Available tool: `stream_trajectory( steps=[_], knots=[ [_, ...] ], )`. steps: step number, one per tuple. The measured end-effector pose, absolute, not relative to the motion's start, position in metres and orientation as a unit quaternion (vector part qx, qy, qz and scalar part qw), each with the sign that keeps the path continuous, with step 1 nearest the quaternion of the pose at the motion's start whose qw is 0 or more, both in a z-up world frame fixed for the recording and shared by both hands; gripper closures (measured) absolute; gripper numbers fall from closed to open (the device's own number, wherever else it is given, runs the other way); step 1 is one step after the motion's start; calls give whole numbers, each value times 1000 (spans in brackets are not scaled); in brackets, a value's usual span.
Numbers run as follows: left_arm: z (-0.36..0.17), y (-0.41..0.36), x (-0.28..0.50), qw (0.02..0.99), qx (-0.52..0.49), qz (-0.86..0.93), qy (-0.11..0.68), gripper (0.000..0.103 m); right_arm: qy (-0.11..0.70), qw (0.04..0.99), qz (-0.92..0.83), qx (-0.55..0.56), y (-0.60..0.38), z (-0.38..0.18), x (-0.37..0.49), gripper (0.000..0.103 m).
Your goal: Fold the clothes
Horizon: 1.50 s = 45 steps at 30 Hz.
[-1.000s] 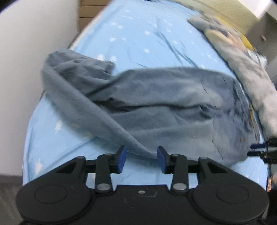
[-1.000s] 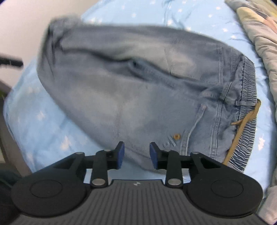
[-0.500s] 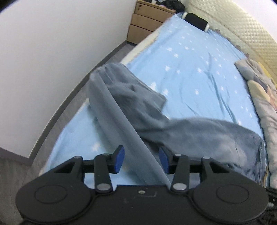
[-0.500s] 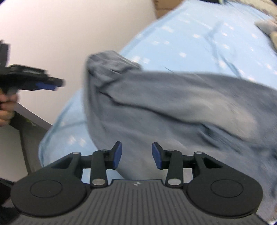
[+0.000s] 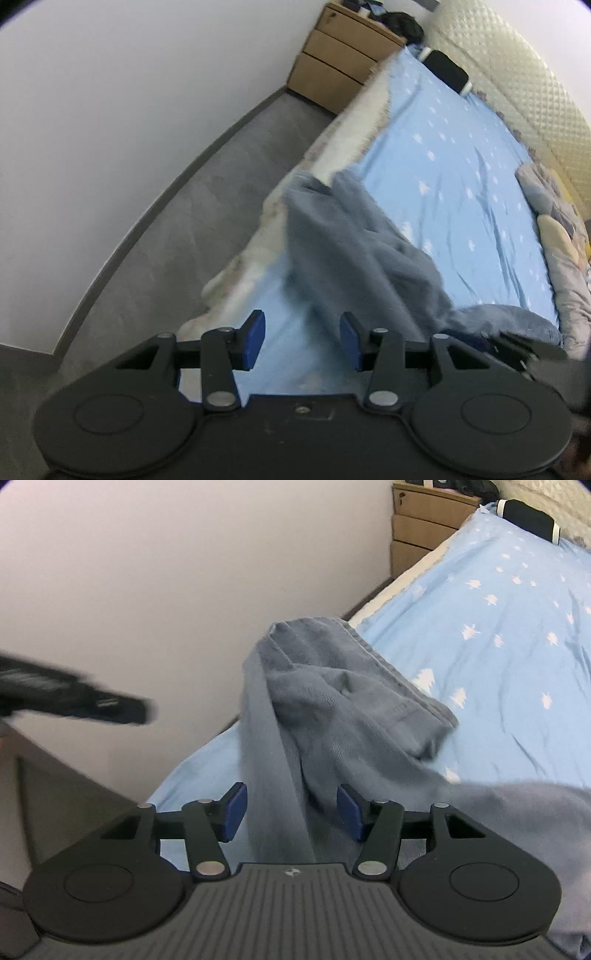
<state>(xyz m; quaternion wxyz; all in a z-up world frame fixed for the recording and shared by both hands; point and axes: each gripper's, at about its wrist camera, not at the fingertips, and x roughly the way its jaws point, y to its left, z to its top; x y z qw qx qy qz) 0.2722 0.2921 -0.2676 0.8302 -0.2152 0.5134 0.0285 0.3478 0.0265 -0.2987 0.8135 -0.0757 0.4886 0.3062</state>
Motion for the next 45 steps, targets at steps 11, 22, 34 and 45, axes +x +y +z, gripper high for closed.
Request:
stream_trajectory(
  steps=[11, 22, 34, 45],
  knots=[
    [-285, 341, 264, 812, -281, 28, 510, 61, 477, 803, 332, -130, 70, -295, 313, 101],
    [-305, 347, 271, 789, -346, 24, 507, 55, 452, 765, 398, -226, 74, -284, 226, 101],
    [-351, 346, 241, 742, -427, 61, 514, 58, 445, 740, 448, -232, 66, -271, 197, 101],
    [-331, 338, 240, 774, -446, 49, 447, 100, 437, 738, 454, -241, 61, -253, 186, 101]
  ],
)
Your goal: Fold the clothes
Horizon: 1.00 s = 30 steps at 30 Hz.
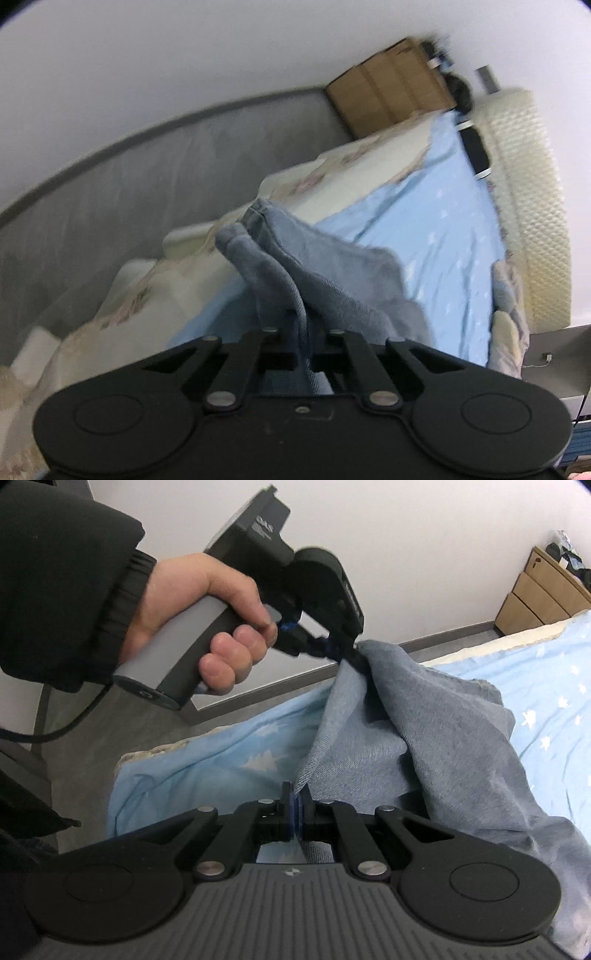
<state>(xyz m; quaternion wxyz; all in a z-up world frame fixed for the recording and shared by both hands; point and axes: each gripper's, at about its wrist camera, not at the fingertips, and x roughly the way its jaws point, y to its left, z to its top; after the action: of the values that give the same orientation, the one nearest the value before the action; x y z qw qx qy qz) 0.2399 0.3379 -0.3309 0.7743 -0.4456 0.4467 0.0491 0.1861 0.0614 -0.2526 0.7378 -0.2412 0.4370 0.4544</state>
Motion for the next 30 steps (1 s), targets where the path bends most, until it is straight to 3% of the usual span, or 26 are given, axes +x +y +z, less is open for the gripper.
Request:
stream_trajectory(
  steps=[8, 12, 19, 25, 30],
  knots=[
    [-265, 369, 187, 819, -435, 57, 370, 101, 422, 729, 471, -262, 75, -254, 176, 101],
    [-269, 390, 145, 807, -448, 111, 368, 101, 427, 718, 478, -269, 85, -267, 171, 101],
    [-331, 402, 97, 760, -462, 168, 425, 100, 461, 669, 489, -318, 100, -321, 150, 100],
    [-330, 408, 93, 746, -472, 179, 434, 99, 478, 669, 480, -307, 100, -317, 153, 94],
    [-308, 410, 90, 742, -480, 189, 428, 85, 488, 683, 472, -270, 73, -294, 159, 86]
  ],
)
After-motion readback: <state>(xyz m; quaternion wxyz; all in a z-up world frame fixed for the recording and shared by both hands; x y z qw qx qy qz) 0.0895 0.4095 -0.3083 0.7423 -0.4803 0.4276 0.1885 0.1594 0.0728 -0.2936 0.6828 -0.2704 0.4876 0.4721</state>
